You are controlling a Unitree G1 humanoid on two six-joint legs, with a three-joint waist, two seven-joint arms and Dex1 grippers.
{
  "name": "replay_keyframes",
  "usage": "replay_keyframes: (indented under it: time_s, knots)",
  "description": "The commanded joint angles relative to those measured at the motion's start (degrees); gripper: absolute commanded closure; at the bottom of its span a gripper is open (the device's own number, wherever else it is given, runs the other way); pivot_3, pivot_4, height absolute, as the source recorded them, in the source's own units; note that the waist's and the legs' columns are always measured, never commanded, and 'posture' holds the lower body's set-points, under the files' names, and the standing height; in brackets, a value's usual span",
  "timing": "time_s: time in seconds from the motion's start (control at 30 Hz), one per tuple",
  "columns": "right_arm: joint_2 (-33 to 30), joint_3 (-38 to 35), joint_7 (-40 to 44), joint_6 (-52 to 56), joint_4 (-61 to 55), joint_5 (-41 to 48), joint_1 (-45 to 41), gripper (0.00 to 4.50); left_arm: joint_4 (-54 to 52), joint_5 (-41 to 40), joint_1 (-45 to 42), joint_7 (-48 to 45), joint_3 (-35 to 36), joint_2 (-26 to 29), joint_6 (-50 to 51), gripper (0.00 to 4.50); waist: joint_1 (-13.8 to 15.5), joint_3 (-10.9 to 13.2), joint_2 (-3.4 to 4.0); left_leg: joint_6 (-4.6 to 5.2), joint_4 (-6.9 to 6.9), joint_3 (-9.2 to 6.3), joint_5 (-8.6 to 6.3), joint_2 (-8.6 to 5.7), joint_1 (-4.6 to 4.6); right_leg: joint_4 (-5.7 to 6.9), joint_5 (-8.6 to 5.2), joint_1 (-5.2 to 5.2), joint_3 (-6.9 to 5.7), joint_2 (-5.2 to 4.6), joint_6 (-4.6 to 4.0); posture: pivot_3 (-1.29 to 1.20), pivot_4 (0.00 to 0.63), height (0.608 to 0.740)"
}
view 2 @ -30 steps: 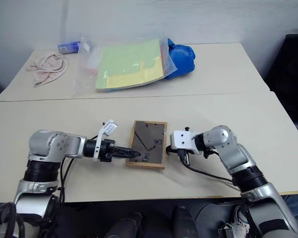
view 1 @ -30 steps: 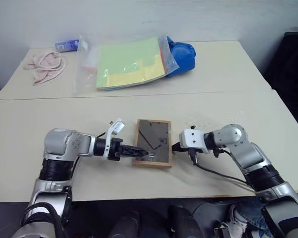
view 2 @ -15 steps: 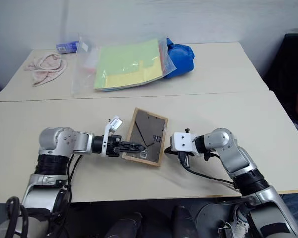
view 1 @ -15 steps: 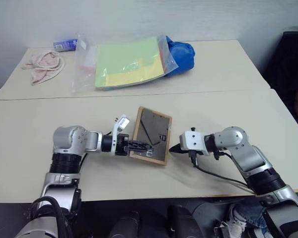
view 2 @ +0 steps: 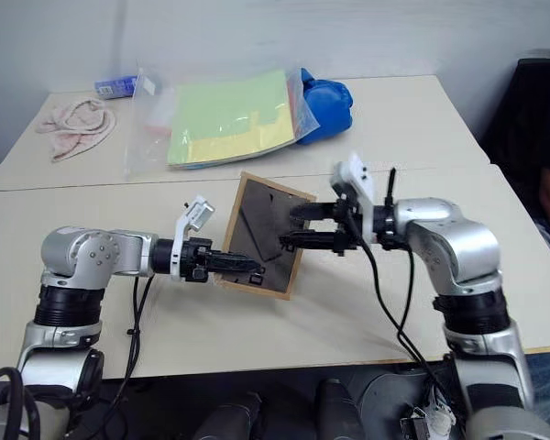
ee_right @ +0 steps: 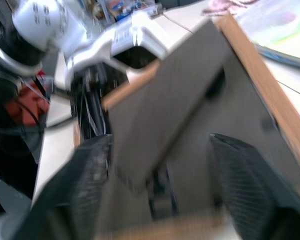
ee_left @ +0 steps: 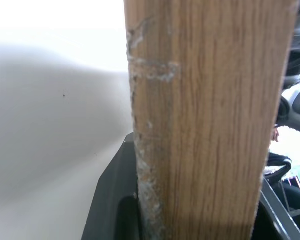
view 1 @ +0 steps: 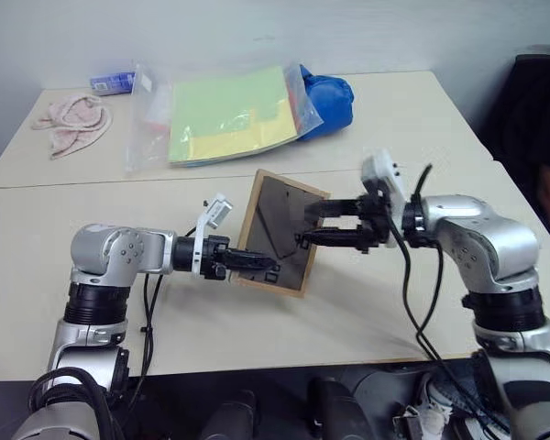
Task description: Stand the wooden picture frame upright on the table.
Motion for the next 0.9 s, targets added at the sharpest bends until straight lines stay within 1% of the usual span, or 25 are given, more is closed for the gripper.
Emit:
replay_keyframes:
  time_s: [0.03,0.13,0.23,0.43,0.5,0.6,0.63,0.7,0.73,0.8,0.83,0.87,0.9]
  knots:
    - [2.51,0.26,-2.11,2.52,0.98,2.50,-3.65,0.00,-1.85,-2.37,-1.28,-1.68,0.51,0.53,-1.68,3.31,-0.20,0.00,0.00,0.00,-0.01,0.00,0.00,0.00,-0.01,0.01,0.00,-0.01,0.00,0.00,0.00,0.00,0.150,0.740]
    - [2.57,0.79,-0.24,4.42,-0.58,5.26,-4.94,0.00,-1.21,-3.01,-2.03,-1.17,1.48,0.28,-1.34,3.31,-0.35,0.00,0.00,0.00,-0.03,-0.03,0.00,0.01,-0.01,0.04,0.00,-0.01,-0.01,0.01,0.00,0.00,0.150,0.740]
    - [-0.03,-0.11,3.30,6.52,-4.95,9.91,-4.53,0.00,-0.45,-2.38,-2.45,-0.24,1.41,0.80,-1.49,3.31,-0.41,0.00,0.00,0.01,-0.04,-0.03,0.00,0.00,-0.04,0.04,0.00,-0.03,-0.02,0.00,0.00,0.00,0.150,0.740]
    - [-5.87,-4.07,3.82,7.83,-7.76,14.61,-2.90,0.00,0.85,-1.76,-2.34,0.75,1.86,0.76,-3.01,3.31,-0.37,0.01,-0.01,0.02,-0.01,-0.03,-0.01,0.01,-0.07,0.01,0.00,-0.05,-0.03,0.00,0.00,0.00,0.150,0.740]
    - [-8.53,-5.01,3.80,5.94,-7.93,13.46,-1.96,0.00,1.35,-1.27,-2.02,0.85,1.63,1.27,-3.90,3.31,-0.35,0.01,-0.01,0.02,0.00,-0.02,-0.01,0.00,-0.07,0.00,0.00,-0.05,-0.03,0.00,0.00,0.00,0.150,0.740]
    - [-12.59,-3.75,4.29,-1.78,-7.17,7.49,0.66,0.00,1.97,-1.24,-1.81,0.56,1.62,1.96,-4.68,3.31,-0.31,0.02,-0.03,0.03,-0.03,-0.02,-0.01,0.01,-0.08,0.00,0.00,-0.05,-0.02,0.00,0.00,0.00,0.150,0.740]
    - [-14.22,-2.74,4.83,-6.87,-6.30,3.70,2.06,0.00,2.06,-1.34,-1.80,0.42,1.65,2.24,-4.75,3.31,-0.29,0.02,-0.04,0.03,-0.03,-0.02,-0.01,0.00,-0.09,0.01,0.00,-0.06,-0.02,0.00,0.00,0.00,0.150,0.740]
    - [-16.92,-0.01,4.75,-21.81,-2.99,-6.87,4.95,0.00,2.17,-1.69,-1.84,0.20,1.82,2.71,-4.69,3.31,-0.28,0.03,-0.05,0.04,-0.03,0.01,-0.02,0.00,-0.09,0.01,0.00,-0.07,-0.04,0.00,0.01,0.00,0.150,0.740]
    - [-17.33,1.00,4.46,-31.72,-0.89,-12.17,6.26,0.00,2.24,-2.02,-1.96,0.07,2.02,2.85,-4.44,3.31,-0.30,0.03,-0.05,0.05,-0.01,0.03,-0.03,0.00,-0.09,0.01,0.00,-0.07,-0.04,0.01,0.01,0.00,0.150,0.740]
    - [-16.96,2.11,3.08,-45.24,3.02,-18.74,7.45,0.00,2.30,-2.55,-2.16,-0.16,2.26,3.06,-4.01,3.31,-0.35,0.04,-0.06,0.05,-0.01,0.13,-0.03,-0.05,-0.09,0.01,0.01,-0.14,-0.10,0.02,0.02,0.00,0.150,0.740]
    - [-16.41,3.00,-0.25,-59.07,6.93,-24.87,7.89,0.00,2.23,-2.91,-2.35,-0.37,2.32,3.15,-3.67,3.31,-0.41,0.04,-0.06,0.05,-0.02,0.21,-0.03,-0.05,-0.09,0.01,0.01,-0.20,-0.09,0.02,0.02,0.00,0.150,0.740]
    - [-16.05,4.24,-6.85,-74.12,11.44,-33.20,7.89,0.00,2.30,-3.42,-2.68,-0.50,2.57,3.06,-3.03,3.31,-0.58,0.04,-0.06,0.05,-0.02,0.23,-0.02,-0.05,-0.08,0.04,0.01,-0.21,-0.09,0.02,0.02,0.00,0.150,0.740]
    - [-16.18,5.79,-14.99,-89.89,15.90,-43.57,7.20,0.00,2.38,-3.79,-3.09,-0.58,2.73,3.02,-2.56,3.31,-0.62,0.04,-0.06,0.05,-0.02,0.26,-0.02,-0.03,-0.08,0.03,0.01,-0.23,-0.08,0.05,0.02,0.00,0.150,0.740]
